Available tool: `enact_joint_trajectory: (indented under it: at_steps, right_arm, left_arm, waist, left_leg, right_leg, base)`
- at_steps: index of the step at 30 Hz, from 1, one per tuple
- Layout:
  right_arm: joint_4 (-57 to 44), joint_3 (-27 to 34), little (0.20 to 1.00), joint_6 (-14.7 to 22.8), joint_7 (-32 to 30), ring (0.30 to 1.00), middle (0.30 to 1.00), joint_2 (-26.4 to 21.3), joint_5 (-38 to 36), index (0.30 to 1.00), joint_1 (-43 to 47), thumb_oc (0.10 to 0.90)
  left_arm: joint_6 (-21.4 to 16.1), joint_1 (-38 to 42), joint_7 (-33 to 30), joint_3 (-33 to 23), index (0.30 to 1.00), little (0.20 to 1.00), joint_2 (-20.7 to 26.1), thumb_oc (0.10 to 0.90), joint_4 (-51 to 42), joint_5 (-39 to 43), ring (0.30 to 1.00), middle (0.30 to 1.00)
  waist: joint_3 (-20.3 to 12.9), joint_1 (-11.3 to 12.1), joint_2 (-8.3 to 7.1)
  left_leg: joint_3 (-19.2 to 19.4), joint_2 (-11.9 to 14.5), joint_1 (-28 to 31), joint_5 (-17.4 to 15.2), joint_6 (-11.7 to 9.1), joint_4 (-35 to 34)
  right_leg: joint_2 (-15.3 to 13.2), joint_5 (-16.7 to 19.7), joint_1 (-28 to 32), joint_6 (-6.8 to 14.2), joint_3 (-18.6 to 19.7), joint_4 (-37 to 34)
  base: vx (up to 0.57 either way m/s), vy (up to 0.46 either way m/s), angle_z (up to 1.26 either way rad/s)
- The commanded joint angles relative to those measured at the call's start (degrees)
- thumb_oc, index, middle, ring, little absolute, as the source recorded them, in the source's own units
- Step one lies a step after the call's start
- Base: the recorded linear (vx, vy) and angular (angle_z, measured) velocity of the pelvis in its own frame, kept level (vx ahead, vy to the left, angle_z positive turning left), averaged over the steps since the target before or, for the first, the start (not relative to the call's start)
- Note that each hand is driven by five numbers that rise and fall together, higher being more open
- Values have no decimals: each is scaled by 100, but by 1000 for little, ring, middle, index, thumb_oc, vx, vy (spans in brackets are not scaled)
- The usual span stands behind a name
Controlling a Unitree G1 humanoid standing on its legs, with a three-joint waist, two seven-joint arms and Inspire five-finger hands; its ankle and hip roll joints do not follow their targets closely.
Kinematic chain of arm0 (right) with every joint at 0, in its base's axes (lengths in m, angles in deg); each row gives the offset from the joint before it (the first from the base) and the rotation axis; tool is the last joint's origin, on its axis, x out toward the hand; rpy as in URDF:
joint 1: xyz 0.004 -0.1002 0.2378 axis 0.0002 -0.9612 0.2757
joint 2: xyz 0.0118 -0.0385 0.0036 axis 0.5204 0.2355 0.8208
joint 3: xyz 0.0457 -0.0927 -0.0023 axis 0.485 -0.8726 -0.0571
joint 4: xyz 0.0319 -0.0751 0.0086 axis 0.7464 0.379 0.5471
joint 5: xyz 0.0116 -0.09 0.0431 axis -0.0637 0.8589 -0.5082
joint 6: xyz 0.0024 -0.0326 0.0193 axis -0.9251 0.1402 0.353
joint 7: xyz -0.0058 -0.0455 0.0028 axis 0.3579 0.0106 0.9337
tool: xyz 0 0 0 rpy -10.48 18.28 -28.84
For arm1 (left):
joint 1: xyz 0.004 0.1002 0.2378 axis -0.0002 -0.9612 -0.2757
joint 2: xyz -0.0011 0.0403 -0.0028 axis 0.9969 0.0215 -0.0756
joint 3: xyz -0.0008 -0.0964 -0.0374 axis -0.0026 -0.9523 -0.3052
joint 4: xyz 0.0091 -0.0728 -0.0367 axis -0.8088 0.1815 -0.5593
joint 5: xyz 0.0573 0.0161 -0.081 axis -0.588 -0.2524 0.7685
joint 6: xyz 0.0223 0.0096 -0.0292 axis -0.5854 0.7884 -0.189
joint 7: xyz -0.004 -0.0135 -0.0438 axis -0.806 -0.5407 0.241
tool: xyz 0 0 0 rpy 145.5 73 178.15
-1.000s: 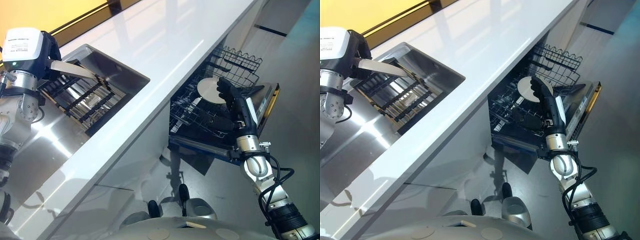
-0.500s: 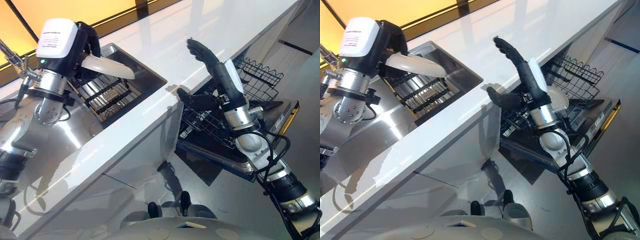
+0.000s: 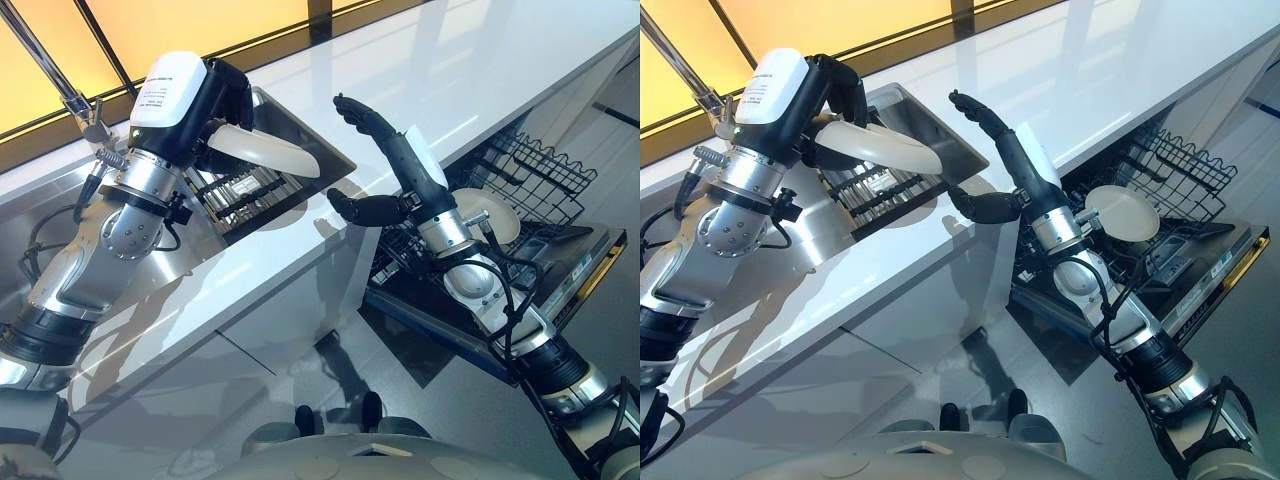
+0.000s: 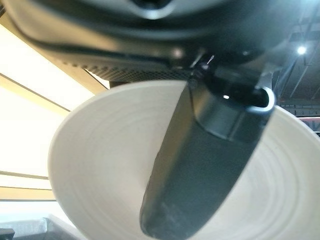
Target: Pick up plates and place into dishwasher.
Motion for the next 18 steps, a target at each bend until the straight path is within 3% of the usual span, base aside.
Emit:
enact_joint_trajectory:
  at_steps: [1, 7, 9, 12, 15, 16, 18]
  right_arm:
    - [-431, -65, 900, 297, -161, 900, 900, 159, 2, 900, 801, 800]
    - [-430, -124, 900, 189, -311, 900, 900, 451, -6, 900, 822, 800]
    - [-422, -160, 546, 103, -419, 596, 596, 558, -20, 596, 843, 446]
    - [-378, -155, 480, 98, -470, 540, 540, 639, -32, 540, 807, 380]
    - [-357, -174, 321, 80, -534, 404, 404, 689, -60, 404, 784, 221]
    - [-346, -168, 200, 78, -536, 300, 300, 703, -60, 300, 772, 100]
    - [-326, -143, 200, 77, -530, 300, 300, 750, -41, 300, 730, 100]
  left_arm:
    - [-237, 762, -223, 17, 300, 200, 2, 100, -208, 333, 300, 300]
    - [-335, 729, 42, 189, 300, 200, -364, 100, -364, 599, 300, 300]
    - [-355, 723, 250, 284, 300, 200, -522, 100, -407, 865, 300, 300]
    - [-381, 675, 379, 355, 300, 200, -692, 100, -521, 918, 300, 300]
    - [-396, 706, 382, 455, 300, 200, -796, 100, -552, 934, 300, 300]
    - [-400, 722, 371, 480, 300, 200, -814, 100, -556, 959, 300, 300]
    - [-374, 780, 348, 538, 300, 200, -891, 100, -586, 964, 300, 300]
  waist:
    - [-788, 65, -55]
    - [-780, 82, -55]
    - [-775, 80, -54]
    - [-769, 72, -54]
    - [-764, 48, -58]
    - [-767, 44, -59]
    - [-767, 22, -63]
  left_leg:
    - [259, -90, -150, -386, -19, 129]
    - [246, -107, -155, -381, -3, 116]
    - [256, -104, -157, -383, 5, 115]
    - [269, -97, -151, -387, 7, 106]
    - [298, -86, -133, -391, 5, 87]
    - [304, -83, -129, -393, 5, 84]
    - [324, -73, -117, -393, 3, 74]
  right_leg:
    - [-1, -636, 154, 396, -80, 341]
    - [-8, -613, 154, 401, -83, 319]
    - [-9, -615, 153, 398, -75, 317]
    - [-3, -612, 151, 395, -61, 302]
    - [5, -606, 172, 394, -47, 269]
    - [7, -605, 177, 395, -46, 262]
    - [14, -602, 184, 397, -39, 256]
  base:
    - [-8, 9, 7]
    - [-1, 1, 1]
    - [0, 0, 0]
    - [0, 0, 0]
    - [0, 0, 0]
    - [0, 0, 0]
    - [0, 0, 0]
